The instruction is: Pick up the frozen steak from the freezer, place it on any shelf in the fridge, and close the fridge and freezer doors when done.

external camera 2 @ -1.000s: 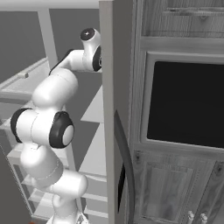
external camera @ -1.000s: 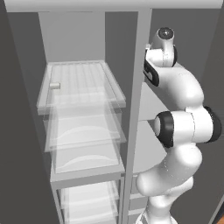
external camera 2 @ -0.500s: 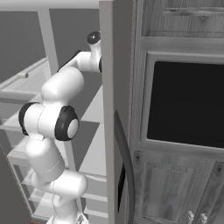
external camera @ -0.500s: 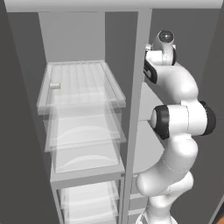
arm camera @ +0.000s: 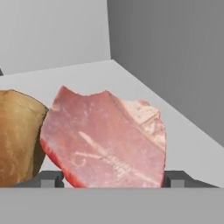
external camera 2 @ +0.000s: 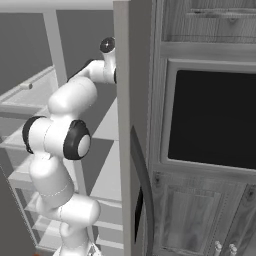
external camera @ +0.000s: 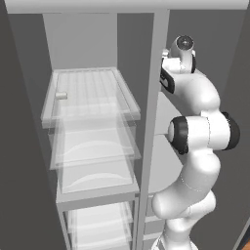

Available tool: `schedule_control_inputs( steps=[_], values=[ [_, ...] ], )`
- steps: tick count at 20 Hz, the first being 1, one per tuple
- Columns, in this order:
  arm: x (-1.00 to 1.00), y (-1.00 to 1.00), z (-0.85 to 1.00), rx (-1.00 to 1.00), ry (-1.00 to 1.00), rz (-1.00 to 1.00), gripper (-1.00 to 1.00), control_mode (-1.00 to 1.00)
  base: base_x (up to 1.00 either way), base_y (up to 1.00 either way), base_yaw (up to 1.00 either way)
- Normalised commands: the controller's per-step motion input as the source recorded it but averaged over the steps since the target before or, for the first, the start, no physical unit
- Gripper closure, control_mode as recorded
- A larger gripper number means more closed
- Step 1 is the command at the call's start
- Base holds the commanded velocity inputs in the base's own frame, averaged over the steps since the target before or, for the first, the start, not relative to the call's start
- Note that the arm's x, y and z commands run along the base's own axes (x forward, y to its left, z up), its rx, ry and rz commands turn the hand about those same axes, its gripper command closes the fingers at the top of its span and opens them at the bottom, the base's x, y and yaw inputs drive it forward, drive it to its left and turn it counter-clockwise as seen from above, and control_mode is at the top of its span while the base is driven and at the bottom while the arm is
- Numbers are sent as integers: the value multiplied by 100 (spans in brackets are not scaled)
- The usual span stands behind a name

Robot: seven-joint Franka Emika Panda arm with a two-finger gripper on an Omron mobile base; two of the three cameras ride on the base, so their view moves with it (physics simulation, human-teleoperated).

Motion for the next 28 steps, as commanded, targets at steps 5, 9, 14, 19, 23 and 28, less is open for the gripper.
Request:
schedule_control_inputs(
  steps=[5, 9, 14, 19, 23, 28],
  values=[
    [-46, 0, 0, 0, -8, 0, 100, -100, 0, 0, 0],
    [-85, 0, 20, 0, -23, 0, 100, -100, 0, 0, 0],
    [-99, 0, 47, 0, -29, 0, 100, -100, 0, 0, 0],
    [-100, 9, 55, 0, -15, 0, 100, -100, 0, 0, 0],
    [-100, 15, 43, 0, 3, 0, 100, -100, 0, 0, 0],
    [-100, 18, 19, 0, 24, 0, 100, -100, 0, 0, 0]
  ],
)
